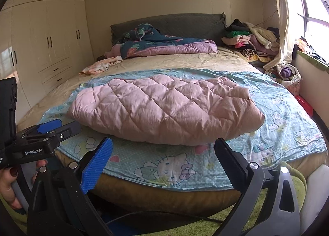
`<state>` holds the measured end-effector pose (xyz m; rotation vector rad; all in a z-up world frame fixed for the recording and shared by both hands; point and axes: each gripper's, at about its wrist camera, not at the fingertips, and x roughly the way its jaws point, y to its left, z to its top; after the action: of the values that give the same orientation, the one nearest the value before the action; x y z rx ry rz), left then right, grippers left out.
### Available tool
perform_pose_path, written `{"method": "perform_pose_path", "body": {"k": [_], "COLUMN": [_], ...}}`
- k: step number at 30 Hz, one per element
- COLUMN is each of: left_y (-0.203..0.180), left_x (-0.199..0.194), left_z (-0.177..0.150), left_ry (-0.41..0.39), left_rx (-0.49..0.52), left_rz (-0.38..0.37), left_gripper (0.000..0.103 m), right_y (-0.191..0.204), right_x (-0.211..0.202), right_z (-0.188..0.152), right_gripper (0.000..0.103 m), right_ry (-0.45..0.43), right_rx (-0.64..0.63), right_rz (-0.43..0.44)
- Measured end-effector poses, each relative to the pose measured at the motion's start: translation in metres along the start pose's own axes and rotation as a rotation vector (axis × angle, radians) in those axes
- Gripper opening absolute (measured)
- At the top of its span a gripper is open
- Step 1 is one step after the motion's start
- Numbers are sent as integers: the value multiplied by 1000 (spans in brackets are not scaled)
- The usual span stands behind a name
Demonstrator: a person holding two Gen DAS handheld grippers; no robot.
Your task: Fold large clothes
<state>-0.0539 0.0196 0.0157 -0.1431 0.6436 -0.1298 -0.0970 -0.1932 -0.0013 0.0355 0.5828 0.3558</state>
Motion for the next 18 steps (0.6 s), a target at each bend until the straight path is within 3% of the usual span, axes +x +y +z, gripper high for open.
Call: {"method": "perform_pose_path", "body": {"k": [18], "left_y": [3], "left_x": [1], "left_z": [-2], "left_ry": [10], "left_rx": [6], "left_rz": [17], "left_gripper": [94], "right_y": [2], "right_x": [4], "right_z": [0], "right_gripper": [99], "right_ry": [21], "right_rx": [3], "right_rz": [23]}}
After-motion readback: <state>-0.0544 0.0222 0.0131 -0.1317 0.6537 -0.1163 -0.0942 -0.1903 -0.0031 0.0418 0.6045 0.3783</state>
